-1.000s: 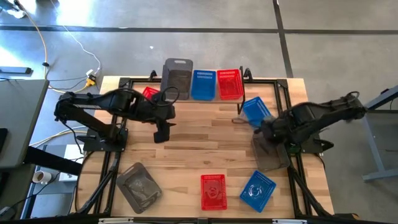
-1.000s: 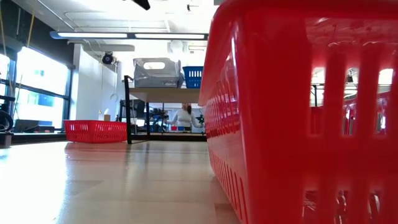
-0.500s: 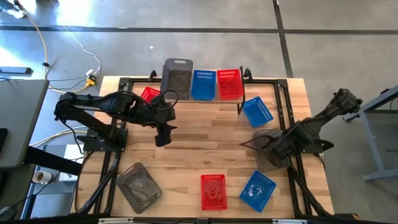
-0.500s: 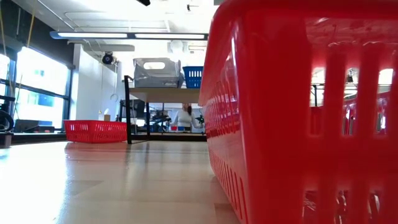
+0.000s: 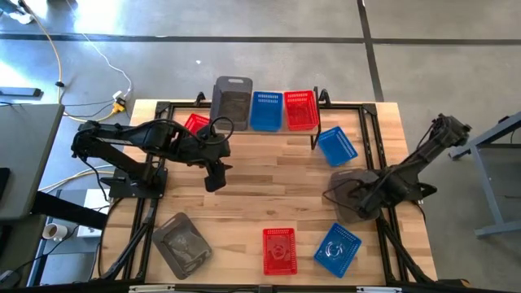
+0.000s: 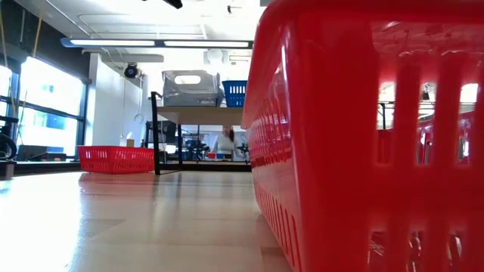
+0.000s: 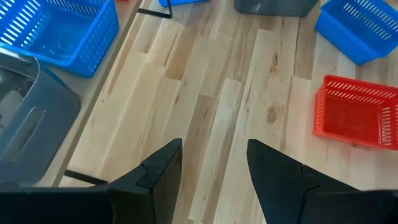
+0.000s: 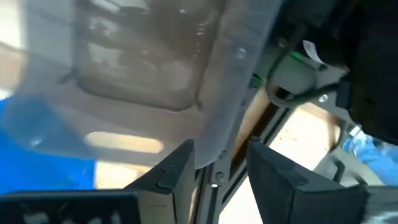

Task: Stack baskets on shelf by color
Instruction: Stack the right black bin on top of the black bin on the shelf

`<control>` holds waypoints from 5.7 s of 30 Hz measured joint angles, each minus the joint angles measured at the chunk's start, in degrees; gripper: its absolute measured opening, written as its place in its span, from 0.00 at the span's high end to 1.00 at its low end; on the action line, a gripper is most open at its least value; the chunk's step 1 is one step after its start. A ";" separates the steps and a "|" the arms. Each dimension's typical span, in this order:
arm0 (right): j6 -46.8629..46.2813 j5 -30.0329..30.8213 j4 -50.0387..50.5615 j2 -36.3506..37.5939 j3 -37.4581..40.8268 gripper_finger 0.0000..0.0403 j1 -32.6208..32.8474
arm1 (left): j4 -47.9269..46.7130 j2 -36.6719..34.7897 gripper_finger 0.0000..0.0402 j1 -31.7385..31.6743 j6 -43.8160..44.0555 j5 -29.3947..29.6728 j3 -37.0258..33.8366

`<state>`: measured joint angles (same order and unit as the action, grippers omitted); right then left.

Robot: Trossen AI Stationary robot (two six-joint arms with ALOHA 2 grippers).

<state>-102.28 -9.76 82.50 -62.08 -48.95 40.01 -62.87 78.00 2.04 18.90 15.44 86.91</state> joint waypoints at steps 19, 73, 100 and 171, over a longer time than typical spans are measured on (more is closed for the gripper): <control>-14.42 3.63 -6.24 -0.87 7.85 0.68 4.64 | 0.08 0.00 0.57 0.00 0.00 0.15 0.02; -13.79 30.14 -3.47 -12.97 -19.18 1.00 -4.94 | 17.43 0.59 0.57 0.50 -10.12 -2.84 0.11; 12.63 39.89 -6.05 -32.04 -42.05 1.00 -18.04 | 22.13 8.90 0.57 9.70 -9.02 2.29 -0.01; 39.75 41.84 -21.76 -31.82 -49.03 0.61 -25.00 | 13.74 15.87 1.00 8.37 -19.28 3.17 0.04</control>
<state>-62.53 32.09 60.74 -93.91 -97.98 15.00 -49.13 93.87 10.41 -0.38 18.61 86.96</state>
